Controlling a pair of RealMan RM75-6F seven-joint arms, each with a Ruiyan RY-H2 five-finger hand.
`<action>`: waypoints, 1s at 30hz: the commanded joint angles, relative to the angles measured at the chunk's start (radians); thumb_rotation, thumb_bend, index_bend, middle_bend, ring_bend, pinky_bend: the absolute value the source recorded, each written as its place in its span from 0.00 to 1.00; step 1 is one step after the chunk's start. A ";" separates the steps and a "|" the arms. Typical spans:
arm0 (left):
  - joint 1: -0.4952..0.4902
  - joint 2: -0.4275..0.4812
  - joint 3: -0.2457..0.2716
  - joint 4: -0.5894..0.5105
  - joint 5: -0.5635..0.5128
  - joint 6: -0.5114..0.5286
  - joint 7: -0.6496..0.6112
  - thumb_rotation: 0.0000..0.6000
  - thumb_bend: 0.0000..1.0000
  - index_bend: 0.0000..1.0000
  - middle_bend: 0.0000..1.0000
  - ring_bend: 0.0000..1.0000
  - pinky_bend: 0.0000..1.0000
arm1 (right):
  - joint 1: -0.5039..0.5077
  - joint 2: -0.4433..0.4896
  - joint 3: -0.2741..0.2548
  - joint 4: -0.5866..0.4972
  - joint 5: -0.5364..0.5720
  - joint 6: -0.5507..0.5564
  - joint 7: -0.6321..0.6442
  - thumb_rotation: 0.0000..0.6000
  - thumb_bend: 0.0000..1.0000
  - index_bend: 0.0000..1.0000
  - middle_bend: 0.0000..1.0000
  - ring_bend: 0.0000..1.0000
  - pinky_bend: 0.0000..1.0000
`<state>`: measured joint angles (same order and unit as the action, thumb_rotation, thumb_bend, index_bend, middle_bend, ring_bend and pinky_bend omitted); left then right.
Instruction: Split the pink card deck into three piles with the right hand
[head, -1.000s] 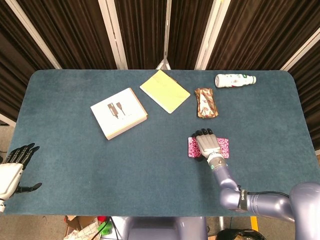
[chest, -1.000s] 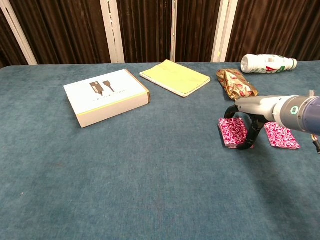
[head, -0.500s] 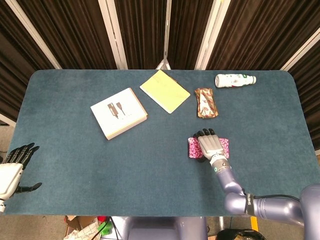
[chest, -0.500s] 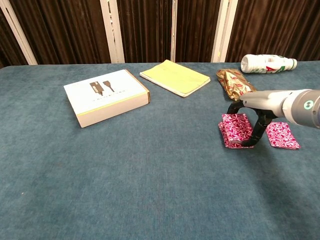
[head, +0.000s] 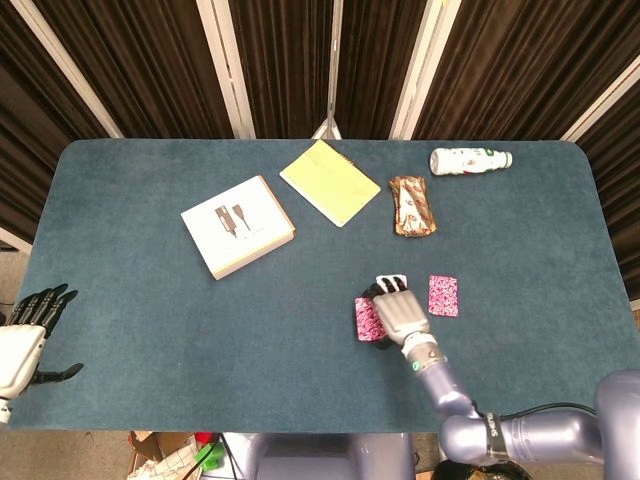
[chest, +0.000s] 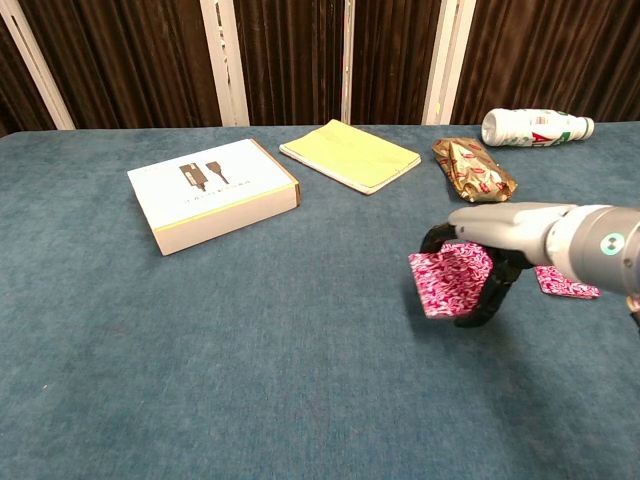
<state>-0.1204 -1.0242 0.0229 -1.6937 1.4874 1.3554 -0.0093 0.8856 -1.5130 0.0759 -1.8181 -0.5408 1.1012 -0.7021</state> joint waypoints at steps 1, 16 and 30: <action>0.000 -0.001 -0.003 0.003 -0.004 0.000 -0.002 1.00 0.00 0.00 0.00 0.00 0.00 | 0.011 -0.030 -0.001 -0.022 -0.004 0.025 -0.030 1.00 0.30 0.58 0.18 0.00 0.00; -0.001 -0.003 -0.003 0.008 -0.005 -0.001 0.002 1.00 0.00 0.00 0.00 0.00 0.00 | 0.019 -0.048 -0.036 -0.064 0.004 0.019 -0.079 1.00 0.30 0.25 0.08 0.00 0.00; 0.001 -0.004 -0.008 0.010 -0.007 0.007 -0.007 1.00 0.00 0.00 0.00 0.00 0.00 | 0.033 -0.025 -0.058 -0.106 0.038 0.009 -0.109 1.00 0.30 0.00 0.00 0.00 0.00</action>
<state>-0.1191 -1.0280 0.0154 -1.6836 1.4806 1.3618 -0.0163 0.9174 -1.5391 0.0193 -1.9220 -0.5044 1.1085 -0.8093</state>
